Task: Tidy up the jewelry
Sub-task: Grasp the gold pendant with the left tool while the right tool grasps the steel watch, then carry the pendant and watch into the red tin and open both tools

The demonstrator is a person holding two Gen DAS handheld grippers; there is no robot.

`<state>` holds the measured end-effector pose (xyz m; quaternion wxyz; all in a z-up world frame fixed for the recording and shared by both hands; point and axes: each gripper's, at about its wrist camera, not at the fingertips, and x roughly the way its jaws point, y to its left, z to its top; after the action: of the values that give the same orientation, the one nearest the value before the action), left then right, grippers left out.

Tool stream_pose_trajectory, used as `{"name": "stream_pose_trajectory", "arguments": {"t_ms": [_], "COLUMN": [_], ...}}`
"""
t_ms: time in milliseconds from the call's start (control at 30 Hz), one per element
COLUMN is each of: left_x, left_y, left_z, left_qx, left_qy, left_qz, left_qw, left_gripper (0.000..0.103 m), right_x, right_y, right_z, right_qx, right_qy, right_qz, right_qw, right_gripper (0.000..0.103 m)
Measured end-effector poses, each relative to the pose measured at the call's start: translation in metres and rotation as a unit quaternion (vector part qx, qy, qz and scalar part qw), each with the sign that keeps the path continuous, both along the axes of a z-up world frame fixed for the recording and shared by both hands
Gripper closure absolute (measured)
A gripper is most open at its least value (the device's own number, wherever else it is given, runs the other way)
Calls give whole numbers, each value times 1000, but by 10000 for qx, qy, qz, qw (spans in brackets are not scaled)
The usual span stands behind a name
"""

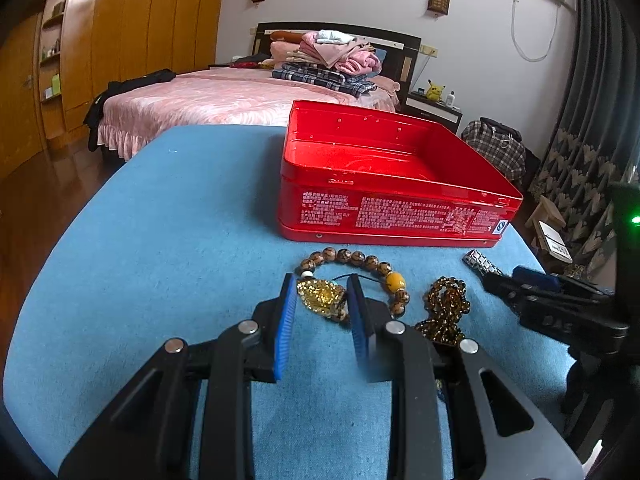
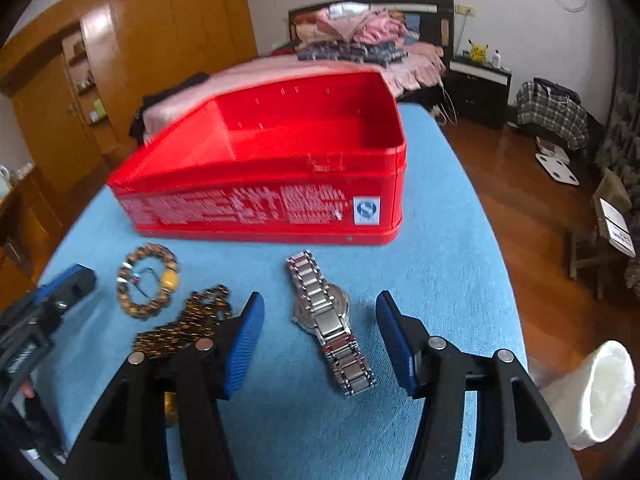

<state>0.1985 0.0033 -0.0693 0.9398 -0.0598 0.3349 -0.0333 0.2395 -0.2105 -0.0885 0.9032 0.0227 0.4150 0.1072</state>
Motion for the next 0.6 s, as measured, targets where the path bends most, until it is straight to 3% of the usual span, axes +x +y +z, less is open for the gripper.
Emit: {"name": "stream_pose_trajectory", "arguments": {"t_ms": [67,133,600], "left_x": [1,1,1], "left_y": [0,-2,-6], "left_z": [0,0,0], "left_qx": [-7,-19,-19], "left_qy": [-1,5,-16], "left_qz": [-12,-28,-43], "left_qw": [10000,10000,10000], "left_gripper": [79,79,79], "right_x": [-1,-3,-18], "right_y": [2,5,12], "right_z": [-1,-1,-1], "right_qx": [-24,-132,-117], "right_qy": [-4,-9,-56], "right_qz": [51,80,129], "right_qw": [10000,9999,9998], "right_gripper": [56,72,72]}}
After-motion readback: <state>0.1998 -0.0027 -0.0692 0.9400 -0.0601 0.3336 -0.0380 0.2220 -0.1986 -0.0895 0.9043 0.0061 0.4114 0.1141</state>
